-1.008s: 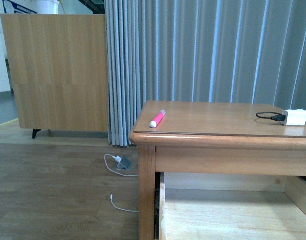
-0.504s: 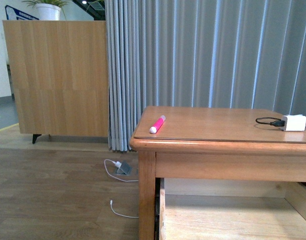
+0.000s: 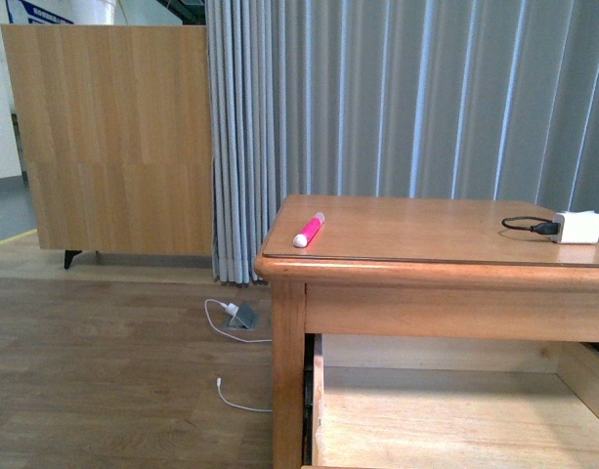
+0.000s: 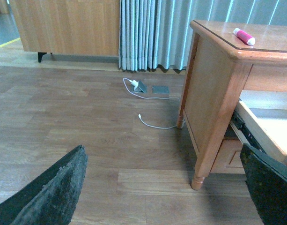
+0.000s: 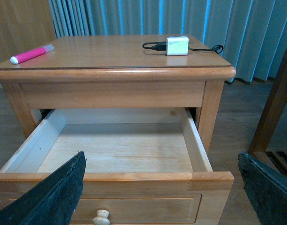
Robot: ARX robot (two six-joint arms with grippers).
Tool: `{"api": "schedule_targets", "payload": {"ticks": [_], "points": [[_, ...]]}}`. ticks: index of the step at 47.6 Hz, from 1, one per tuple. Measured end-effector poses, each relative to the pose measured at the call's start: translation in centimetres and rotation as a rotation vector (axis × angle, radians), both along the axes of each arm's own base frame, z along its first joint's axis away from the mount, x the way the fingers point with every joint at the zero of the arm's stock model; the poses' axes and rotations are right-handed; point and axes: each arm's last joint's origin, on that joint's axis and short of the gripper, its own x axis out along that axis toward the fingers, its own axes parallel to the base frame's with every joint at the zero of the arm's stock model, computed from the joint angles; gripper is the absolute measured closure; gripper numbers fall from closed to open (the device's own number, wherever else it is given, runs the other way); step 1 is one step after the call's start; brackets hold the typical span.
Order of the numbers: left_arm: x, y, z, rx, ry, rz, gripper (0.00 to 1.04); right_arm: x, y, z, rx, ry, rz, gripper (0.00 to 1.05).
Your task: Place pink marker in drawer with both arms
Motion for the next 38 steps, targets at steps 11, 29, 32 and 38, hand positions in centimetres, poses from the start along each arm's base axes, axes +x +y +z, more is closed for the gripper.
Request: {"api": "schedule_targets", "payload": {"ticks": [11,29,32,38], "points": [[1.8,-0.9,1.8,-0.021,0.075,-0.053,0.06,0.0,0.0,0.0,0.000,0.000,0.000,0.08],[14.5,-5.1,10.6,0.083,0.087,-0.227,0.06,0.0,0.0,0.0,0.000,0.000,0.000,0.08],[16.6,-6.2,11.0,0.089,0.103,-0.241,0.06,0.0,0.0,0.0,0.000,0.000,0.000,0.08],[21.0,-8.5,11.3,0.098,0.135,-0.257,0.06,0.0,0.0,0.0,0.000,0.000,0.000,0.08]]}}
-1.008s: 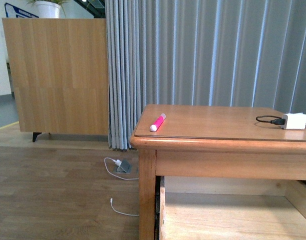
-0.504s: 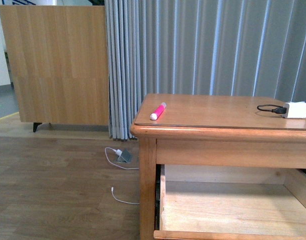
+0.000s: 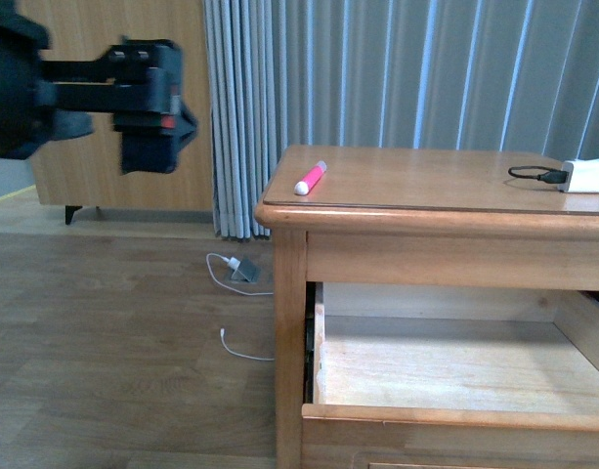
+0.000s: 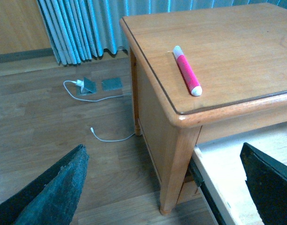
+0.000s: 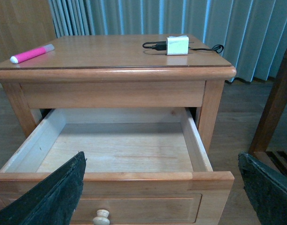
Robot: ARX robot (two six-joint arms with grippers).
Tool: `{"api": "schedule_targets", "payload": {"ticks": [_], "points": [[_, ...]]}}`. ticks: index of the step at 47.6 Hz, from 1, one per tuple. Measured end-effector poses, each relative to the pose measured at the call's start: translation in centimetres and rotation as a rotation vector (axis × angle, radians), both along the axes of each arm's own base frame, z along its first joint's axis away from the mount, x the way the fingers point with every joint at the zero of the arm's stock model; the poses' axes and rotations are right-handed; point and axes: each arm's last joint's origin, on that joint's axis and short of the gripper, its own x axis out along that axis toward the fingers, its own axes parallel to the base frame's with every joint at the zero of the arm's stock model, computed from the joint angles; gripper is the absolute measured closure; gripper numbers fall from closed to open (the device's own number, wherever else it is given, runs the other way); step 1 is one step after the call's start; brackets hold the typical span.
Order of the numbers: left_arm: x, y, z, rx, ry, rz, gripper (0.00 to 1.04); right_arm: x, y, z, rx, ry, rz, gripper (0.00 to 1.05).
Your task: Place pink marker in drawer with both arms
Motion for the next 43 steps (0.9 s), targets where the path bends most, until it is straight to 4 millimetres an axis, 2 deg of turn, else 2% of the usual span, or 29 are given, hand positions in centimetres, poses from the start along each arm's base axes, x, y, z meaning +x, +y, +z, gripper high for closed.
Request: {"api": "schedule_targets", "payload": {"ticks": [7,23,32,38,43], "points": [[4.6,-2.7,-0.1,0.021,0.034,-0.023,0.06,0.0,0.0,0.0,0.000,0.000,0.000,0.08],[13.4,-7.8,-1.7,0.047,0.091,-0.018,0.06,0.0,0.0,0.0,0.000,0.000,0.000,0.08],[16.0,-10.3,-3.0,0.056,0.114,-0.028,0.06,0.0,0.0,0.0,0.000,0.000,0.000,0.08],[16.8,-11.5,-3.9,0.062,0.138,-0.040,0.06,0.0,0.0,0.0,0.000,0.000,0.000,0.08],[17.2,-12.0,-3.9,0.064,0.141,-0.031,0.06,0.0,0.0,0.0,0.000,0.000,0.000,0.08]]}}
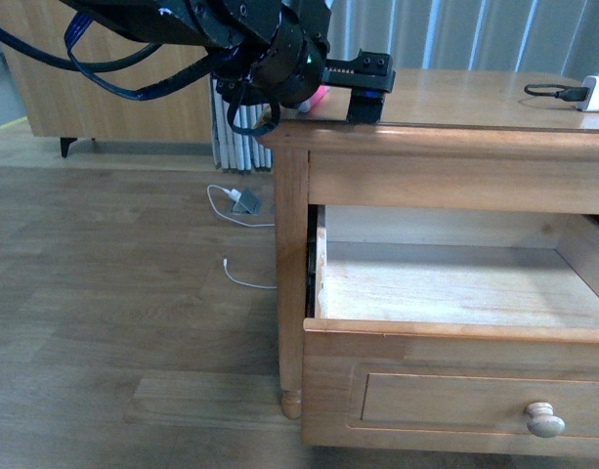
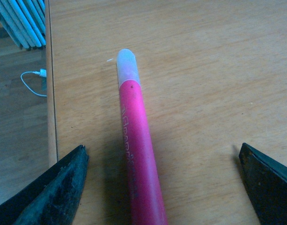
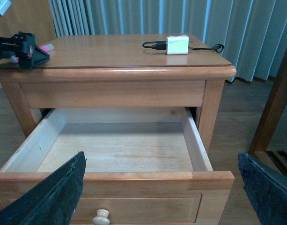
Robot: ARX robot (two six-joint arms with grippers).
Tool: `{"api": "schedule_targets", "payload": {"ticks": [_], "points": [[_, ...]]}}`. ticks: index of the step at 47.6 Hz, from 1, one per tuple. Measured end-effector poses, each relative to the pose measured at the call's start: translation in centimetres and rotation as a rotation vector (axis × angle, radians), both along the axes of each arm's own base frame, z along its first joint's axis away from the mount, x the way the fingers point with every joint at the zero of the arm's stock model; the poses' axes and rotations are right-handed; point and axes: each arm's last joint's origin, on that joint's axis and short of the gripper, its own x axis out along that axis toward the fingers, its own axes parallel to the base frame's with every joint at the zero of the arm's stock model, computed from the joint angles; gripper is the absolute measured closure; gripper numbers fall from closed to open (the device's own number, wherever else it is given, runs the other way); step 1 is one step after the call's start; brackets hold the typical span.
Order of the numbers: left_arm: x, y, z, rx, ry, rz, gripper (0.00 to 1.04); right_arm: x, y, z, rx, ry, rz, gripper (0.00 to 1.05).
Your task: Place pink marker in drawer with both arms
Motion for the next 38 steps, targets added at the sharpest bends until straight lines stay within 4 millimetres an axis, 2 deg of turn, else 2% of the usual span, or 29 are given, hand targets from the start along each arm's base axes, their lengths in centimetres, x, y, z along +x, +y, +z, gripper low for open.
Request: {"api": "schedule_targets", "payload": {"ticks": [11,22,26,33,38], "points": [[0.3,-0.2,0.0,0.017,0.035,0.014,0.09,0.0,0.0,0.0,0.000,0.000,0.000,0.08],[0.1,-0.1,0.1,0.034,0.040,0.018,0.44,0.0,0.0,0.0,0.000,0.000,0.000,0.08],[-0.2,0.1,0.1,0.049,0.042,0.016,0.63,0.0,0.0,0.0,0.000,0.000,0.000,0.08],[-0.3,0.5,0.1,0.067,0.042,0.017,0.86,0.0,0.0,0.0,0.000,0.000,0.000,0.08],[-0.4,0.8,0.2,0.071,0.043,0.016,0.90,0.0,0.0,0.0,0.000,0.000,0.000,0.08]]}}
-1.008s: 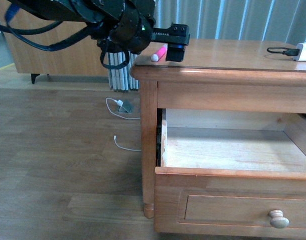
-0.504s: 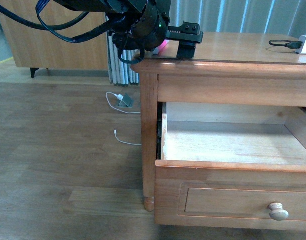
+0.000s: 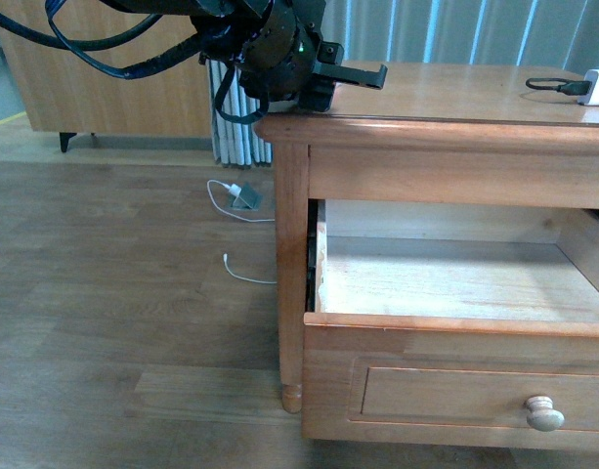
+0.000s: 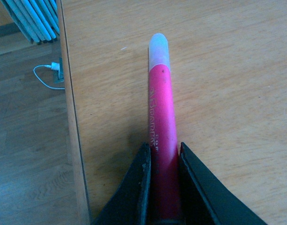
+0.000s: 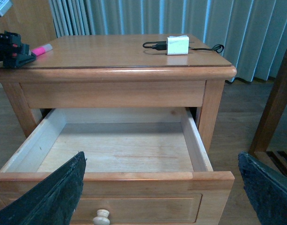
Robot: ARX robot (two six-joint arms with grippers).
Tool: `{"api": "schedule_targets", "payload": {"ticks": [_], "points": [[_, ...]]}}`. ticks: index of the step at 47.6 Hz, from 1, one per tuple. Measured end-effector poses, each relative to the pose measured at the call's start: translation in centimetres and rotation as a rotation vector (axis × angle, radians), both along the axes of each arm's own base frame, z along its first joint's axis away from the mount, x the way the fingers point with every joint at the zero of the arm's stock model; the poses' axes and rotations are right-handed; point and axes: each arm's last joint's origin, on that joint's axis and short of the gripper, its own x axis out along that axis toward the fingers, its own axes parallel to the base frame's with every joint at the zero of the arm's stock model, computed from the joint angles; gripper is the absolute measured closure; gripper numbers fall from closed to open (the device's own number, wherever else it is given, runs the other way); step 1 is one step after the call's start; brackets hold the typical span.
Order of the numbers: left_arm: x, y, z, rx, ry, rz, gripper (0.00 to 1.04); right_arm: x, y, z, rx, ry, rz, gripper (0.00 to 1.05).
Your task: Place pink marker in drawer with both arms
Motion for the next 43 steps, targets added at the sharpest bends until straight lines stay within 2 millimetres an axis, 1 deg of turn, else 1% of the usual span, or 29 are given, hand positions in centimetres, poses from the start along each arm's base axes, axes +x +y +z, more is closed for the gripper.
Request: {"api": "schedule_targets", "payload": {"ticks": [9,14,17,22,27,31,34,37,43], "points": [[-0.7,0.8,0.2,-0.007,-0.008,-0.008,0.90,0.0,0.0,0.0,0.000,0.000,0.000,0.08],[-1.9,1.4,0.2,-0.045,-0.032,-0.080,0.90,0.0,0.0,0.0,0.000,0.000,0.000,0.08],[-2.9,1.8,0.3,-0.069,-0.045,-0.134,0.90,0.0,0.0,0.0,0.000,0.000,0.000,0.08],[-5.0,2.5,1.1,-0.095,-0.057,-0.226,0.90,0.0,0.0,0.0,0.000,0.000,0.000,0.08],[-7.7,3.3,2.4,-0.098,-0.072,-0.337,0.90,0.0,0.0,0.0,0.000,0.000,0.000,0.08],[-9.7,3.9,2.9,-0.078,-0.068,-0.406,0.90,0.0,0.0,0.0,0.000,0.000,0.000,0.08],[-10.9,4.2,2.6,-0.058,-0.054,-0.464,0.90,0.0,0.0,0.0,0.000,0.000,0.000,0.08],[-11.8,4.4,2.0,-0.037,-0.028,-0.510,0.90,0.0,0.0,0.0,0.000,0.000,0.000,0.08],[-12.6,4.2,0.1,0.020,0.026,-0.558,0.90,0.0,0.0,0.0,0.000,0.000,0.000,0.08]]}}
